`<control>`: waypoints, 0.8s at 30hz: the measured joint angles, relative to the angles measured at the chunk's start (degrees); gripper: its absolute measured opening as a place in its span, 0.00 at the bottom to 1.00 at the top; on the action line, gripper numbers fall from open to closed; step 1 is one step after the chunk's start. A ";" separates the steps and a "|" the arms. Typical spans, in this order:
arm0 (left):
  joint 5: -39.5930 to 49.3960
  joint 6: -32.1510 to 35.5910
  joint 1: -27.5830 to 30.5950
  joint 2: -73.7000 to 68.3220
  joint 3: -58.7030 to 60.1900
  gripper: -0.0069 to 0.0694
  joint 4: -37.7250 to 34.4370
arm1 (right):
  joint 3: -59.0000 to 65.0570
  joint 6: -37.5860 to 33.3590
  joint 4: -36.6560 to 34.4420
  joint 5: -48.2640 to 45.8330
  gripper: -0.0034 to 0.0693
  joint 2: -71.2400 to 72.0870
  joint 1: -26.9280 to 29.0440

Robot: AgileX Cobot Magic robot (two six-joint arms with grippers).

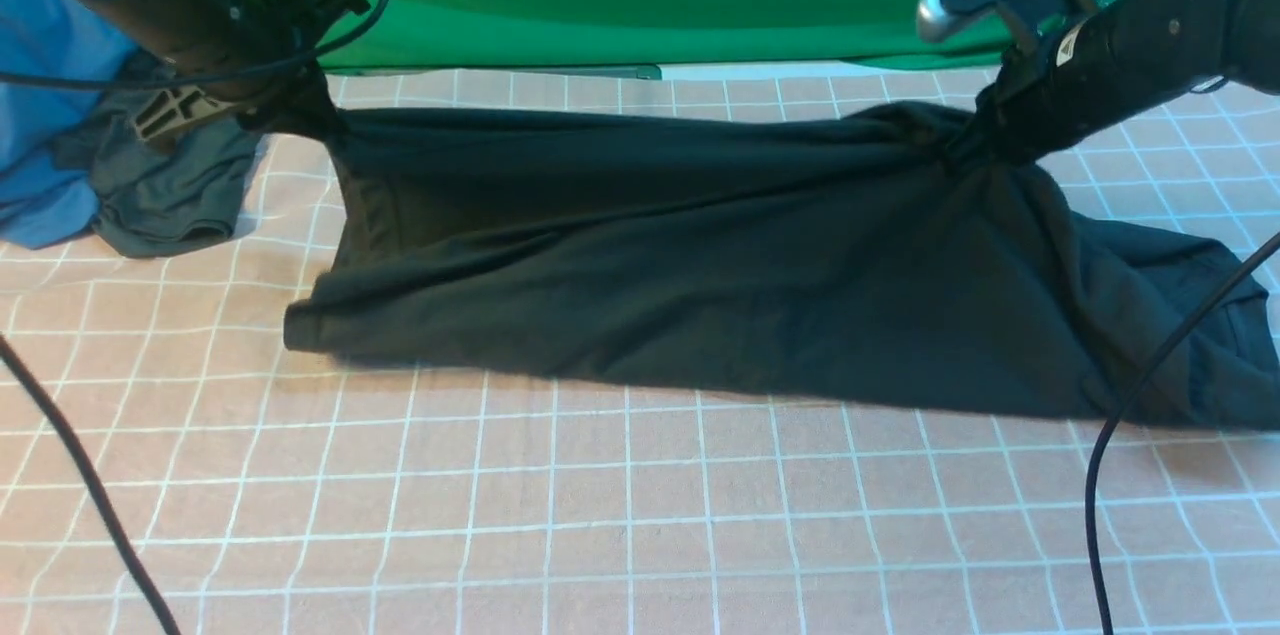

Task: Fold a long-sleeved shirt over a pink coffee tablecloth.
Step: 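Fold the black garment in half by bringing its near edge over to the far edge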

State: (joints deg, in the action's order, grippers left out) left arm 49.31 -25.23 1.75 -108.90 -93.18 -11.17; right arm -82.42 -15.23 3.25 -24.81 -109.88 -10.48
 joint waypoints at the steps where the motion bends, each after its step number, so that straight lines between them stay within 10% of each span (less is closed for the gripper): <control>1: -0.22 0.00 0.00 -0.12 0.00 0.13 0.04 | 0.00 0.00 0.00 0.23 0.12 0.00 0.00; 14: -10.81 -0.12 0.00 -3.76 0.00 0.13 0.33 | 0.00 -0.11 0.09 13.11 0.15 -6.95 0.39; 24: -16.05 -0.18 0.00 -5.12 0.00 0.13 0.44 | -0.59 -1.50 0.76 18.19 0.52 -7.03 0.60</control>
State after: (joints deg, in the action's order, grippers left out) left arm 33.26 -25.41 1.75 -114.02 -93.18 -10.73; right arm -83.01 -16.73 4.01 -6.62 -116.91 -9.88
